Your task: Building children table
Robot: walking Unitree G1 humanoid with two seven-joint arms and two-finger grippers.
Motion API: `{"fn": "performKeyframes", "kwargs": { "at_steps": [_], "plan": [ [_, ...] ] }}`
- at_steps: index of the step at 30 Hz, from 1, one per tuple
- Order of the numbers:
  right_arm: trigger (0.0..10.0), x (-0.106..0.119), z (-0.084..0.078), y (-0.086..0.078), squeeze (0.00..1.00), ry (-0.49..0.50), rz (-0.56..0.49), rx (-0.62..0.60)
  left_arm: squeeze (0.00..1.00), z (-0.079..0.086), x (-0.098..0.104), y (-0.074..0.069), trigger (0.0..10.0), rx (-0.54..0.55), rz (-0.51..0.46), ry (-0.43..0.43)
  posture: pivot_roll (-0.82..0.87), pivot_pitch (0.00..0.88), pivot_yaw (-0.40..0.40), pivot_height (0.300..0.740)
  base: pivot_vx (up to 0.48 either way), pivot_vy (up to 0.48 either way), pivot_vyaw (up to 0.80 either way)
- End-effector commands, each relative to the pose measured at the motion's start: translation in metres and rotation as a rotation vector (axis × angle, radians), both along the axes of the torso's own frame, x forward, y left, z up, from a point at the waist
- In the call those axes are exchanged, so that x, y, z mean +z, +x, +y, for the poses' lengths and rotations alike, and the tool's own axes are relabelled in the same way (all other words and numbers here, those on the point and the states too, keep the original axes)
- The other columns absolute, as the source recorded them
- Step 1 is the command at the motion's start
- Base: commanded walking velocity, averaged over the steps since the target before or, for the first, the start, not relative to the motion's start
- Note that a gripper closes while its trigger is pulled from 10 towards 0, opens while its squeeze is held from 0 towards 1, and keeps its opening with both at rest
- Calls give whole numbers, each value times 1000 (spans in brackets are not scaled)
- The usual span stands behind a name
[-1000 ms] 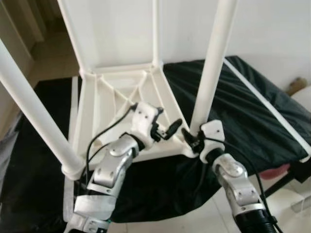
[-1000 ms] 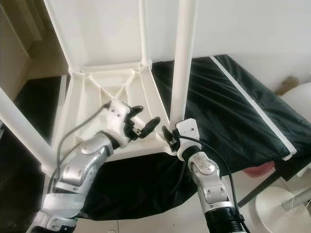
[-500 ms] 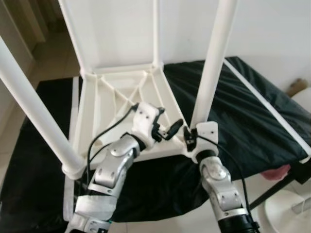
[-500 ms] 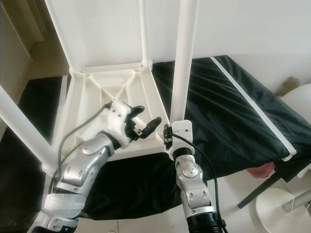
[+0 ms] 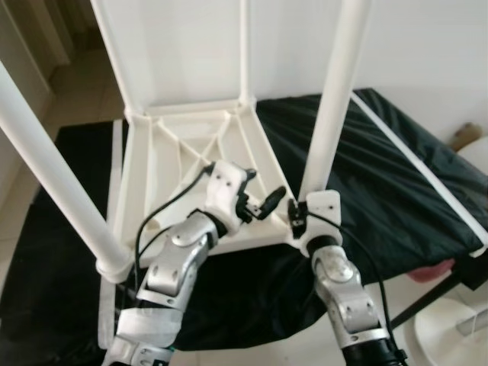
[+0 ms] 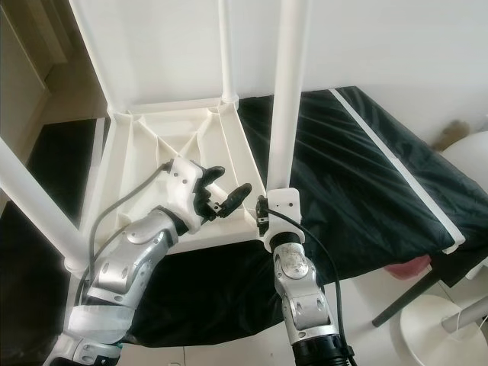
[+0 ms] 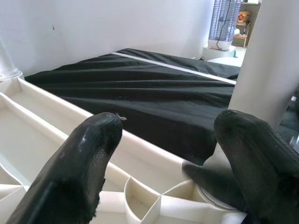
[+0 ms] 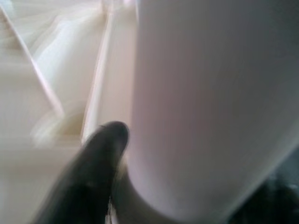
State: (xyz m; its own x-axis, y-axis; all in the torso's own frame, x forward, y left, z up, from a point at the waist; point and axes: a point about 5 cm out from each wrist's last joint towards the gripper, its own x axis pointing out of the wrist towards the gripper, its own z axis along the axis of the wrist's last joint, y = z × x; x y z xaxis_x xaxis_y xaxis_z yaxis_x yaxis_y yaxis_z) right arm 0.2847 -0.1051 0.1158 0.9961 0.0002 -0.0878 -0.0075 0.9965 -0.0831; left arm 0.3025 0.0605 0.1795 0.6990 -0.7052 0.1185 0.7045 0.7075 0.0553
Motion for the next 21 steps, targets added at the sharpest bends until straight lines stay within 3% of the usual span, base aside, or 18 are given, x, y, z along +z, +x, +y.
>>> {"fn": "performKeyframes", "kwargs": {
  "at_steps": [1, 7, 11, 14, 18, 19, 20, 21],
  "plan": [
    [10000, -14, 0, -5, 1000, 15, 70, -33, 0, 1, 0, 0, 10000, 13, 9, -6, 26, 0, -14, 740, 0, 0, 0],
    [10000, -6, -4, -4, 1000, -35, -8, 12, 0, 1, 0, 1, 10000, 15, 9, -7, 25, 0, -11, 740, 0, 0, 0],
    [10000, 0, -17, -4, 1000, -54, -79, 99, 0, 1, 0, 1, 10000, 8, 9, 5, 24, 0, -5, 740, 0, 0, 0],
    [10000, 3, -36, -9, 1000, -25, -104, 266, 0, 2, 0, 1, 10000, 7, 7, 11, 27, 0, -2, 740, 0, 0, 0],
    [10000, 3, -38, -10, 1000, -25, -106, 291, 0, 2, 0, 1, 10000, 7, 7, 11, 27, 0, -2, 740, 0, 0, 0],
    [10000, 1, -41, -11, 271, -30, -95, 358, 0, 2, 0, 2, 10000, 6, 6, 13, 26, 0, 5, 740, 0, 0, 0],
    [10000, 1, -43, -12, 271, -26, -85, 414, 0, 3, 0, 2, 10000, 6, 6, 15, 26, 0, 5, 740, 0, 0, 0],
    [10000, 1, -44, -12, 0, -14, -72, 473, 0, 3, 1, 2, 10000, 5, 5, 16, 24, 0, 10, 740, 0, 0, 0]
  ]
}}
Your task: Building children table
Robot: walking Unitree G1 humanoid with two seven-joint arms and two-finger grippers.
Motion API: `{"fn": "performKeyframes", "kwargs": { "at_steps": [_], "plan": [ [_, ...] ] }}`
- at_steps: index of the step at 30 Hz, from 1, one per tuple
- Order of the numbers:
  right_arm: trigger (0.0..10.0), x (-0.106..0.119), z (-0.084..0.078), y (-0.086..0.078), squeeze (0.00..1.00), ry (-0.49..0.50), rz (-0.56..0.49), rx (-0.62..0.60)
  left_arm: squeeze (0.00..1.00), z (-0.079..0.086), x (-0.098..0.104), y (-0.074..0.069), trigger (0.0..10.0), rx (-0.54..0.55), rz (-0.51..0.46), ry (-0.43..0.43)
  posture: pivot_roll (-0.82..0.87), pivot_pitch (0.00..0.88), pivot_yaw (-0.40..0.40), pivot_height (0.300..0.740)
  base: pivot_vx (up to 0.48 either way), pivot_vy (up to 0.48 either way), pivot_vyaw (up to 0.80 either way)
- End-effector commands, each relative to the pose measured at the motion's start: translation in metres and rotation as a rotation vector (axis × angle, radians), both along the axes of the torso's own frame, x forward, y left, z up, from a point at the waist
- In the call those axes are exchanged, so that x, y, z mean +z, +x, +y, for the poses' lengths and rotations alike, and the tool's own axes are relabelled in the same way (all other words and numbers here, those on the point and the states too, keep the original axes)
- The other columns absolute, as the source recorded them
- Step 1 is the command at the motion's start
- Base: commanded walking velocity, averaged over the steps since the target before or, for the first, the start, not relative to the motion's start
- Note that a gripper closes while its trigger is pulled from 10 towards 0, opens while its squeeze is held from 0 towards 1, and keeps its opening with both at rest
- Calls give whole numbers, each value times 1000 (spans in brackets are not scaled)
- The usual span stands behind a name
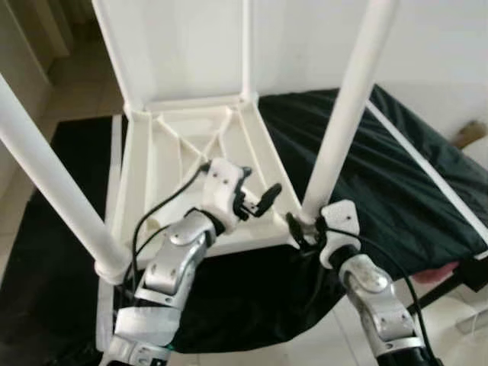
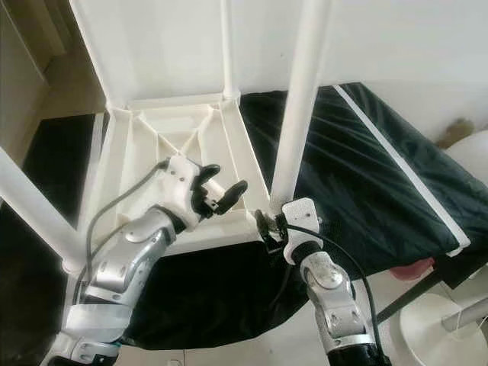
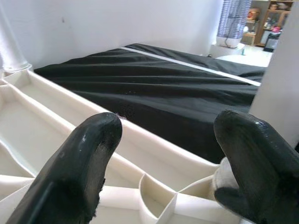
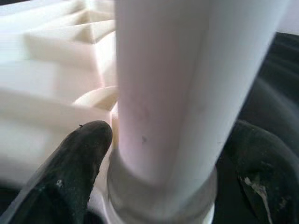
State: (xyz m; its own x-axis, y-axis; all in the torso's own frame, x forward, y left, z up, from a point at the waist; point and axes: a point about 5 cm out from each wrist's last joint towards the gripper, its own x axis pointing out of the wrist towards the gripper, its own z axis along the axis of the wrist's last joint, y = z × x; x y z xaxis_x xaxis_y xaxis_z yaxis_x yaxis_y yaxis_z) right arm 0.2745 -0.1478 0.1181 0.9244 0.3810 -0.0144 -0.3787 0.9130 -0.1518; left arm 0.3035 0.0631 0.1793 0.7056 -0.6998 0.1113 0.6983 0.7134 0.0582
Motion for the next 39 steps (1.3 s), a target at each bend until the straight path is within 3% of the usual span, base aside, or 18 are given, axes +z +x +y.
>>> {"fn": "performKeyframes", "kwargs": {
  "at_steps": [1, 3, 9, 18, 19, 20, 23, 24, 38, 39],
  "plan": [
    [10000, -2, -1, -2, 0, 32, 23, 80, 0, 0, 1, 1, 10000, -4, 2, 9, 24, 0, 10, 740, 0, 0, 0],
    [10000, 3, -5, 1, 0, 19, 33, 174, 0, -1, 2, 2, 10000, -8, -1, 10, 24, 0, 10, 740, 0, 0, 0],
    [10000, 16, -8, 15, 0, -28, 16, 306, 0, 0, 4, 4, 10000, -11, -6, 16, 18, 0, 32, 740, 0, 0, 0],
    [10000, 20, -13, 27, 0, -104, 40, 434, 0, 0, 7, 4, 10000, -11, -13, 19, 24, 0, 34, 740, 0, 0, 0],
    [8667, 19, -14, 29, 0, -120, 53, 459, 0, 0, 7, 4, 10000, -8, -15, 21, 33, 0, 34, 740, 0, 0, 0],
    [6627, 18, -15, 30, 0, -129, 65, 478, 0, 1, 7, 5, 10000, -6, -15, 22, 33, 0, 34, 740, 0, 0, 0],
    [6627, 17, -15, 30, 0, -132, 75, 500, 0, 1, 7, 5, 10000, -5, -15, 23, 33, 0, 34, 740, 0, 0, 0],
    [0, 16, -16, 30, 0, -132, 77, 500, 0, 2, 7, 5, 10000, -4, -16, 23, 40, 0, 32, 740, 0, 0, 0],
    [0, 2, -21, 24, 0, -140, 139, 542, 0, 2, 8, 5, 10000, 3, -17, 21, 38, 0, 27, 740, 0, 0, 0],
    [10000, 2, -21, 24, 0, -138, 140, 535, 0, 2, 8, 5, 10000, 2, -17, 20, 36, 0, 27, 740, 0, 0, 0]
  ]
}}
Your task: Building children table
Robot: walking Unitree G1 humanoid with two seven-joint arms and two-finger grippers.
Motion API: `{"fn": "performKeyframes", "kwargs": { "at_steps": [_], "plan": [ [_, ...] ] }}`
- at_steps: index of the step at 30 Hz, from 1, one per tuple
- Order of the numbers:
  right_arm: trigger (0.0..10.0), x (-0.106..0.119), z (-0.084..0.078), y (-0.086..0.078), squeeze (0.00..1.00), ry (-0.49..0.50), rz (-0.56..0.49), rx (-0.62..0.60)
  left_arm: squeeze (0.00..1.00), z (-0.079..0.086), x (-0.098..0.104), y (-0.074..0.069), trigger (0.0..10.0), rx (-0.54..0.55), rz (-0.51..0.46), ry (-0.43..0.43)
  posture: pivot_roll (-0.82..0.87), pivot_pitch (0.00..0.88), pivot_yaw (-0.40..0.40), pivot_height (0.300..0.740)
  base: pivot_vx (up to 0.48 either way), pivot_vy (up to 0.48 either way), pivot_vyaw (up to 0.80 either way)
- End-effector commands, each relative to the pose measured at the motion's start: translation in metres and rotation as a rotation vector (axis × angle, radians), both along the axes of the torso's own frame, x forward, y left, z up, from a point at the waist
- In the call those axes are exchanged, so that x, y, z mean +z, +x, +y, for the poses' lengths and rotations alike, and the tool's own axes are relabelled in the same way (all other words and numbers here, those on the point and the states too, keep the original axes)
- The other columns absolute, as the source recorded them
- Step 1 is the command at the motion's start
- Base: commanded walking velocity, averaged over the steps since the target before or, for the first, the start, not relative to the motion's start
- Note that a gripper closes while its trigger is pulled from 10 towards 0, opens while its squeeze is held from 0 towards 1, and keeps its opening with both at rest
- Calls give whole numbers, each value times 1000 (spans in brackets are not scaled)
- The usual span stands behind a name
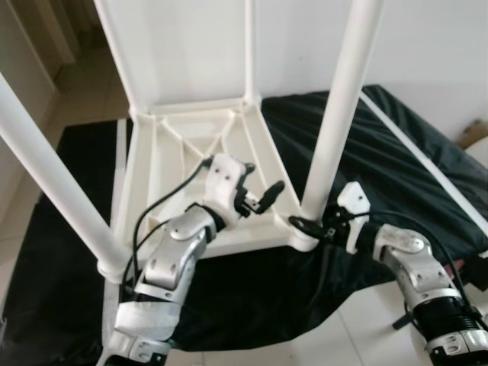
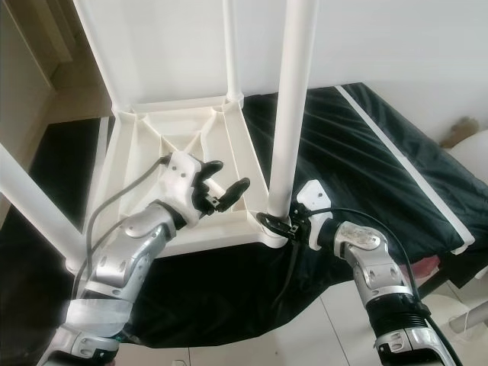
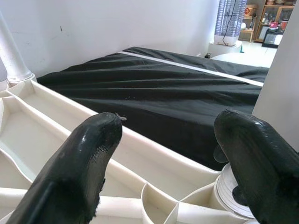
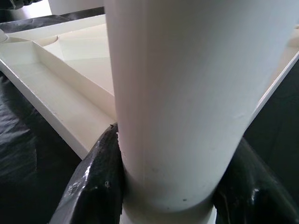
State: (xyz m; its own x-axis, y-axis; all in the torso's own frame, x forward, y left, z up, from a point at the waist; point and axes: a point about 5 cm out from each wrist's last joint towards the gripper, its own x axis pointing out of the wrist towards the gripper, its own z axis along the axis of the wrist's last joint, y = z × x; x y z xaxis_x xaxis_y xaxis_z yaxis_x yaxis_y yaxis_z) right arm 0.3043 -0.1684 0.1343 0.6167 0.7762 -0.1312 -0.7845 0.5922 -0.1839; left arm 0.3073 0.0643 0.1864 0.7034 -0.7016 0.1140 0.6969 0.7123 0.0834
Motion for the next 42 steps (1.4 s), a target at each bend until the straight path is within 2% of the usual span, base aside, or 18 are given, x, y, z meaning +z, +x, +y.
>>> {"fn": "performKeyframes", "kwargs": {
  "at_steps": [1, 9, 14, 18, 20, 22, 24, 27, 34, 36, 40, 42],
  "plan": [
    [10000, -15, -1, -6, 0, -48, 62, 11, 0, 0, 1, 1, 10000, 1, 3, 3, 34, 0, 28, 740, 0, 0, 0],
    [10000, -16, -1, -7, 0, -33, 75, -34, 0, 0, 1, 1, 10000, -1, 2, 2, 31, 0, 27, 740, 0, 0, 0],
    [10000, -18, 4, -7, 0, -42, 14, -177, 0, -1, 1, 1, 10000, -4, 2, -1, 25, 0, 24, 740, 0, 0, 0],
    [10000, -19, 4, -7, 0, -43, 4, -220, 0, -1, 0, 1, 10000, -6, 2, -1, 23, 0, 25, 740, 0, 0, 0],
    [10000, -20, 5, -9, 0, -27, -5, -309, 0, -2, 0, 1, 10000, -9, 4, 0, 18, 0, 24, 740, 0, 0, 0],
    [10000, -20, 5, -9, 0, -27, -5, -309, 0, -2, 0, 1, 10000, -9, 4, 0, 18, 0, 24, 740, 0, 0, 0],
    [10000, -22, 9, -12, 0, -5, -12, -373, 0, -3, -1, 1, 10000, -15, 5, 0, 16, 0, 25, 740, 0, 0, 0],
    [10000, -25, 21, -20, 0, 49, -2, -463, 0, -5, -1, 0, 10000, -24, 6, 1, 13, 0, 24, 740, 0, 0, 0],
    [10000, -28, 29, -25, 0, 103, 12, -552, 0, -5, -1, 0, 10000, -26, 6, 1, 11, 0, 25, 740, 0, 0, 0],
    [10000, -29, 34, -25, 0, 145, 30, -647, 0, -7, -1, -1, 10000, -32, 6, 2, 11, 0, 25, 740, 0, 0, 0],
    [10000, -29, 36, -25, 0, 141, 36, -699, 0, -7, -1, -1, 10000, -35, 7, 1, 10, 0, 26, 740, 0, 0, 0],
    [10000, -29, 37, -24, 0, 143, 35, -805, 0, -7, -2, -1, 10000, -36, 7, 2, 11, 0, 24, 740, 0, 0, 0]
  ]
}}
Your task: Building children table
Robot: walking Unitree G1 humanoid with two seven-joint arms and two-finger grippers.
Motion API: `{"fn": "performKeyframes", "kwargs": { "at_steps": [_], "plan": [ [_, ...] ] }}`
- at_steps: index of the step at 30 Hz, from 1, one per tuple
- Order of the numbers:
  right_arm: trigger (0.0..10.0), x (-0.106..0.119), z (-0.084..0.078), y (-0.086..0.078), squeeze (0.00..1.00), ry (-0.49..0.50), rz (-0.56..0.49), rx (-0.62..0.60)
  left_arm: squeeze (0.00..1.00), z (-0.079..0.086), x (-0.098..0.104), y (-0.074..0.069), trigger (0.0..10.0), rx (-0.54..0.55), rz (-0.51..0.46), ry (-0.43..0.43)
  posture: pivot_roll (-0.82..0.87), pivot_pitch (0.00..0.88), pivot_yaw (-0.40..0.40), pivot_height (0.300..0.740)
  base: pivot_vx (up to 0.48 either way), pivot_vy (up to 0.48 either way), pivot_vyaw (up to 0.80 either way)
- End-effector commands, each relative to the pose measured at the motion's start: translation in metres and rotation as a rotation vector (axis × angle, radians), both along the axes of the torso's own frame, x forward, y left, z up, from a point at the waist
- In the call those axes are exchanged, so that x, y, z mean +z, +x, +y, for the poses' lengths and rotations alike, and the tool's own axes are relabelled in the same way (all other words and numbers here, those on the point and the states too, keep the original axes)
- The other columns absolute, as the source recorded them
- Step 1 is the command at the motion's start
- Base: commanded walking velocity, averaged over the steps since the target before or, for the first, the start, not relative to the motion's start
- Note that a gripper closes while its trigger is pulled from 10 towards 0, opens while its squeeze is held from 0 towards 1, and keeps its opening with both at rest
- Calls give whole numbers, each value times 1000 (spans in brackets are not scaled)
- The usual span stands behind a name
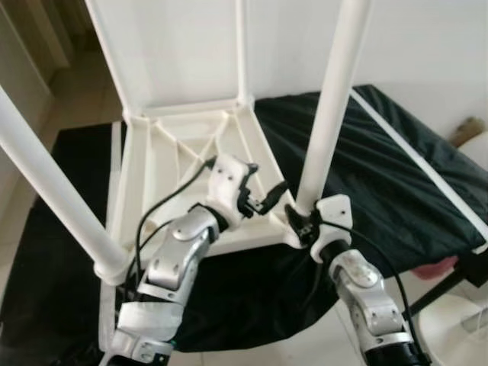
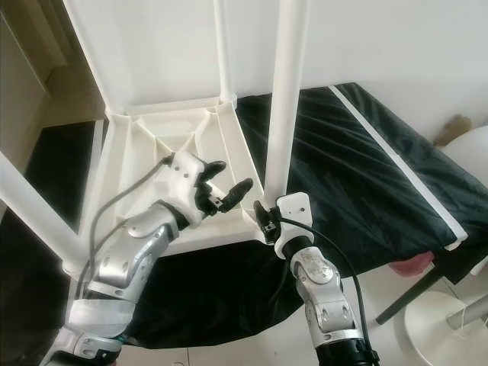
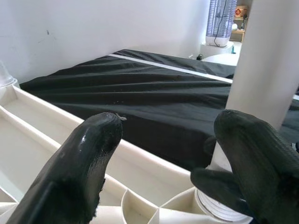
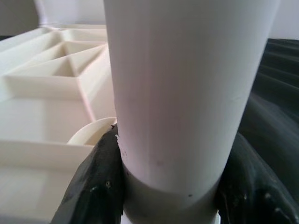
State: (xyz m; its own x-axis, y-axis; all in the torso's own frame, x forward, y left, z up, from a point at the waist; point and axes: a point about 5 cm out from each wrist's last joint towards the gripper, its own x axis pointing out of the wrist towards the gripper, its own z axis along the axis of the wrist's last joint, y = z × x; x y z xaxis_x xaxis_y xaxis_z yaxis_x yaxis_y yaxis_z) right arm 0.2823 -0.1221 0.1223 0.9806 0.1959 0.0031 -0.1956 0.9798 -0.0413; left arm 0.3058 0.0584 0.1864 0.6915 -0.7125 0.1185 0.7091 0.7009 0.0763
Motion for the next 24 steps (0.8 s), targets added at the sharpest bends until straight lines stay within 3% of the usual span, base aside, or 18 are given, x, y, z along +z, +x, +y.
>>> {"fn": "performKeyframes", "kwargs": {
  "at_steps": [1, 4, 6, 9, 17, 18, 19, 24],
  "plan": [
    [10000, -17, -9, -2, 0, -20, 98, -115, 0, -1, -2, 0, 10000, -20, 5, 10, 11, 0, 24, 740, 0, 0, 0],
    [10000, -18, -7, -2, 0, -2, 110, -167, 0, -2, -1, 0, 10000, -22, 5, 8, 11, 0, 24, 740, 0, 0, 0],
    [10000, -20, 6, -6, 0, 36, 129, -157, 0, -2, -2, -2, 10000, -21, 9, 8, 14, 0, 20, 740, 0, 0, 0],
    [10000, -19, 13, -9, 0, 32, 128, -136, 0, -2, -3, -2, 10000, -23, 10, 7, 14, 0, 20, 740, 0, 0, 0],
    [10000, -17, 12, -9, 0, 15, 124, -141, 0, -3, -2, -2, 10000, -25, 8, 6, 13, 0, 18, 740, 0, 0, 0],
    [10000, -16, 12, -10, 675, 9, 121, -140, 0, -3, -2, -2, 10000, -25, 7, 6, 13, 0, 16, 740, 0, 0, 0],
    [10000, -16, 13, -10, 1000, 8, 116, -135, 0, -3, -2, -2, 10000, -25, 7, 6, 13, 0, 16, 740, 0, 0, 0],
    [10000, -12, 13, -11, 1000, 17, 94, -124, 0, -3, -2, -2, 10000, -24, 7, 5, 14, 0, 15, 740, 0, 0, 0]
  ]
}}
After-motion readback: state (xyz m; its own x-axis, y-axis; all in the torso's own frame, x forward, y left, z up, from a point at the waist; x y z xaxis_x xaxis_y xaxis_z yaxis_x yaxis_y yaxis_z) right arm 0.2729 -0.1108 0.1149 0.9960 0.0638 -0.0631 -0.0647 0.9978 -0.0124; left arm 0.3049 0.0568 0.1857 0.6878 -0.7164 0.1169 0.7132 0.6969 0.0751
